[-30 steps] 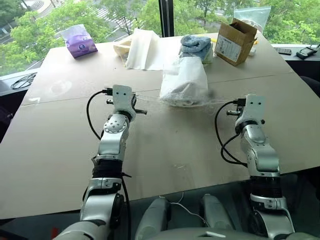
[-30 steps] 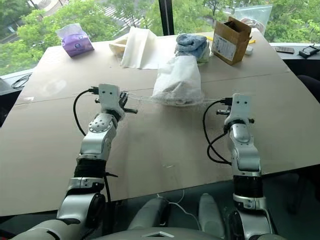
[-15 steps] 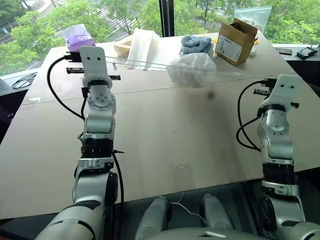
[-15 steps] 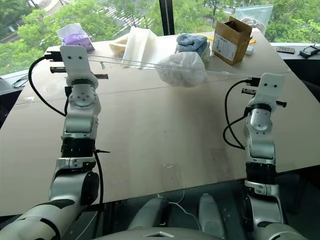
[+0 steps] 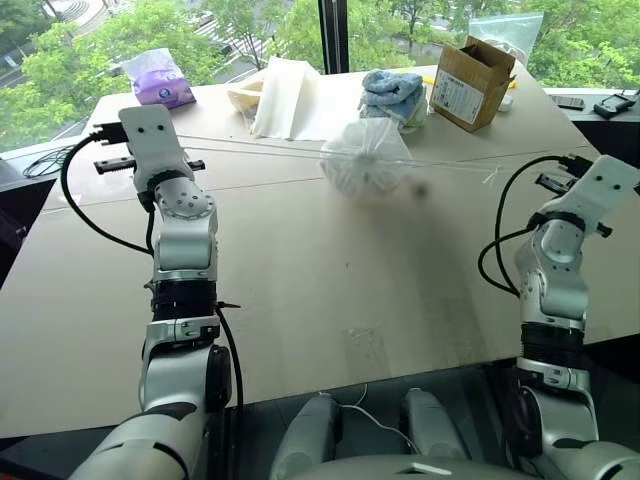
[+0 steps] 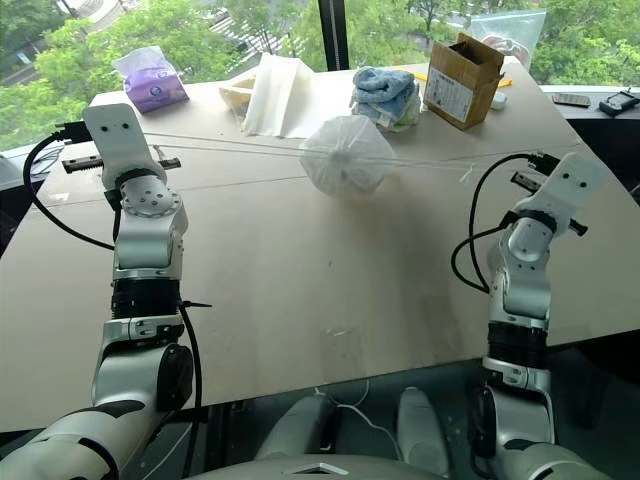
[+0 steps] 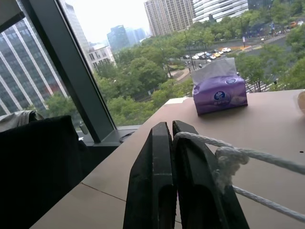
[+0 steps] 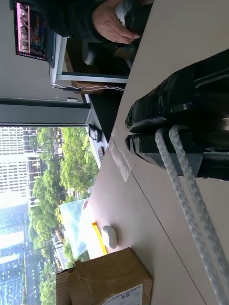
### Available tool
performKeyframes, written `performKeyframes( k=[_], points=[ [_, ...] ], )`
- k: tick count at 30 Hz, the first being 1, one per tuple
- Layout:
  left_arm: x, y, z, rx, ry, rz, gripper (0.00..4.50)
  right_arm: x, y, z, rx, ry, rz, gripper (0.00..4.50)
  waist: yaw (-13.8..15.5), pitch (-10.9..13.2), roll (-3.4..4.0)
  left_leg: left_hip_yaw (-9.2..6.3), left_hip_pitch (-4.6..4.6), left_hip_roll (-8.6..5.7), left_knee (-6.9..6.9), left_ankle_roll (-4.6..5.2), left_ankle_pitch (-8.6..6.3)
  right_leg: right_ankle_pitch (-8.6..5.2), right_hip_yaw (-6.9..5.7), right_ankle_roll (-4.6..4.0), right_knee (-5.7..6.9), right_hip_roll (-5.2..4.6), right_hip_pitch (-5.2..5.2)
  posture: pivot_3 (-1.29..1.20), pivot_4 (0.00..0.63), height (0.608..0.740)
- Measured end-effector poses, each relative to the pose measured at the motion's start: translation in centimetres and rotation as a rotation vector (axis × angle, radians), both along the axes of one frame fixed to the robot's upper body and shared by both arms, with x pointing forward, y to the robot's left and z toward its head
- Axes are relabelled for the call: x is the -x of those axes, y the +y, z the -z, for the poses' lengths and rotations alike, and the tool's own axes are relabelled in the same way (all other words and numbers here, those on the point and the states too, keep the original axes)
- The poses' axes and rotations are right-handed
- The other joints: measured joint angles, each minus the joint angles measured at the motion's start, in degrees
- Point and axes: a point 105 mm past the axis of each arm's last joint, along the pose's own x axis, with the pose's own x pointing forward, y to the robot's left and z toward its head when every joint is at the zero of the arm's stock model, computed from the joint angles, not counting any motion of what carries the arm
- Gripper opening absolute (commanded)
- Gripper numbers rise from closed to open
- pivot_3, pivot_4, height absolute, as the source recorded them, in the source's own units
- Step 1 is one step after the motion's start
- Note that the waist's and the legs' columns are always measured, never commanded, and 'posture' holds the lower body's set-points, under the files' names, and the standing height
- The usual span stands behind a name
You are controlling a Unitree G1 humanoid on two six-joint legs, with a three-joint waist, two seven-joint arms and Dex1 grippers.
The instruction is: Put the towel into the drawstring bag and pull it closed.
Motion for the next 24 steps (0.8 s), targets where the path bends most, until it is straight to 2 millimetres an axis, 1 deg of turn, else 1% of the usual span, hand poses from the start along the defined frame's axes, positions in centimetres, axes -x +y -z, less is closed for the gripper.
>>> performKeyframes(
  k=[3,4,5,6,7,9,10,11,12,13,14,15,16,17,18,19,21,22,24],
  points=[
    [-0.8,-0.5,1.0,0.032,0.036,0.077,0.11,-0.5,-0.2,1.3,-0.066,0.042,-0.031,0.00,0.0,0.0,0.00,0.00,-0.01,-0.01,0.01,0.00,0.00,0.00,-0.01,0.00,-0.01,0.00,0.00,0.00,0.150,0.740],
    [-1.1,-0.9,1.2,0.041,0.046,0.119,0.11,-0.8,0.0,1.8,-0.087,0.061,-0.079,0.00,0.0,0.0,0.00,0.00,-0.01,-0.01,0.01,0.00,0.00,0.00,0.00,0.00,-0.02,0.00,0.00,0.00,0.150,0.740],
    [-1.7,-1.9,1.7,0.043,0.077,0.220,0.11,-1.5,1.0,2.3,-0.096,0.090,-0.201,0.00,0.0,0.0,0.00,0.02,0.00,-0.01,0.00,0.00,0.00,0.00,-0.01,0.00,-0.01,0.01,0.00,0.00,0.150,0.740],
    [-2.0,-2.7,2.0,0.036,0.096,0.271,0.11,-1.8,1.6,2.5,-0.091,0.103,-0.263,0.00,-0.1,0.0,0.00,0.01,-0.01,-0.01,0.00,0.00,0.00,0.00,-0.01,0.00,-0.01,0.01,0.00,0.00,0.150,0.740],
    [-2.5,-4.6,2.8,0.011,0.139,0.397,0.11,-2.4,3.5,2.6,-0.055,0.127,-0.406,0.00,-0.3,0.0,0.01,0.02,0.00,-0.01,-0.01,0.00,0.00,0.00,0.00,0.00,-0.02,0.01,0.01,0.00,0.150,0.740],
    [-2.9,-7.2,4.0,-0.022,0.193,0.536,0.61,-2.7,6.3,2.8,-0.013,0.157,-0.572,0.65,-0.7,0.0,0.01,0.01,0.00,-0.01,-0.01,0.01,0.00,0.00,-0.01,0.00,-0.03,0.02,0.02,0.00,0.150,0.740],
    [-2.7,-9.8,5.0,-0.064,0.235,0.662,0.85,-2.4,8.9,3.1,0.035,0.189,-0.738,0.88,-0.9,0.0,0.01,0.01,-0.01,0.00,-0.04,0.01,-0.01,0.00,0.00,0.00,-0.05,0.01,0.02,0.00,0.150,0.740],
    [-2.4,-11.6,5.9,-0.091,0.271,0.750,1.24,-1.9,11.0,3.4,0.062,0.207,-0.860,1.31,-1.1,0.0,0.01,-0.02,-0.02,0.00,-0.07,0.01,-0.01,0.00,-0.02,0.00,-0.06,0.01,0.02,0.00,0.150,0.740],
    [-2.0,-13.0,6.8,-0.115,0.307,0.828,1.72,-1.2,12.4,3.7,0.095,0.230,-0.964,1.73,-1.2,0.0,0.01,-0.02,-0.04,0.00,-0.08,0.01,-0.01,0.00,-0.02,0.00,-0.07,0.01,-0.02,0.00,0.150,0.740],
    [-1.4,-14.2,7.5,-0.140,0.339,0.906,2.20,-0.3,13.1,4.2,0.134,0.260,-1.049,2.21,-1.2,0.0,0.01,-0.03,-0.04,0.00,-0.11,0.01,-0.01,0.00,-0.02,0.00,-0.08,0.01,-0.02,0.00,0.150,0.740],
    [-0.6,-14.9,8.1,-0.170,0.377,0.977,2.70,0.4,13.0,4.5,0.157,0.296,-1.107,2.73,-1.3,0.0,0.01,-0.03,-0.04,0.01,-0.11,0.01,-0.01,0.00,-0.02,0.00,-0.09,0.01,-0.02,0.00,0.150,0.740],
    [-0.5,-15.0,8.2,-0.175,0.382,0.987,2.99,0.5,13.0,4.6,0.159,0.301,-1.115,3.08,-1.3,0.0,0.01,-0.03,-0.03,0.01,-0.11,0.01,0.00,0.00,-0.01,0.00,-0.09,0.01,-0.02,0.00,0.150,0.740],
    [0.4,-15.4,8.5,-0.214,0.419,1.057,3.55,1.3,12.8,4.9,0.177,0.338,-1.172,3.60,-1.2,0.0,0.01,-0.04,-0.03,0.02,-0.10,0.01,-0.01,0.00,-0.02,0.00,-0.09,0.01,-0.02,0.00,0.150,0.740],
    [1.3,-15.7,8.9,-0.248,0.452,1.120,3.89,2.1,12.5,5.2,0.190,0.372,-1.219,3.99,-1.2,0.0,0.01,-0.04,0.02,0.02,-0.13,0.02,-0.01,0.00,-0.02,0.00,-0.09,0.01,0.03,0.00,0.150,0.740],
    [2.6,-16.1,9.4,-0.291,0.498,1.192,4.37,3.1,12.2,5.6,0.202,0.414,-1.276,4.06,-1.1,0.0,0.02,-0.04,0.01,0.03,-0.15,0.02,-0.01,0.00,-0.01,0.00,-0.12,0.01,0.02,0.00,0.150,0.740],
    [3.8,-16.3,10.2,-0.322,0.544,1.255,4.44,4.0,11.9,6.1,0.209,0.451,-1.323,4.06,-1.1,0.0,0.01,-0.04,0.03,0.03,-0.17,0.03,-0.02,0.00,-0.01,0.00,-0.14,0.00,0.05,0.00,0.150,0.740],
    [6.7,-16.6,12.0,-0.333,0.649,1.382,4.44,5.9,11.3,7.1,0.223,0.515,-1.419,4.06,-1.0,0.0,0.01,-0.03,0.05,0.05,-0.18,0.06,-0.03,-0.01,0.00,0.00,-0.15,0.00,0.07,0.00,0.150,0.740],
    [7.3,-16.6,12.5,-0.325,0.672,1.407,4.44,6.3,11.1,7.4,0.219,0.528,-1.434,4.06,-0.9,0.0,0.01,-0.03,0.06,0.05,-0.17,0.11,-0.06,-0.01,0.00,0.00,-0.15,0.00,0.10,0.00,0.150,0.740],
    [10.5,-16.3,14.0,-0.314,0.779,1.507,4.44,8.1,9.7,8.2,0.246,0.575,-1.492,4.06,-0.5,0.0,0.02,-0.03,0.12,0.05,-0.17,0.25,-0.15,-0.01,-0.01,0.00,-0.17,-0.01,0.16,0.00,0.150,0.740]
  ],
)
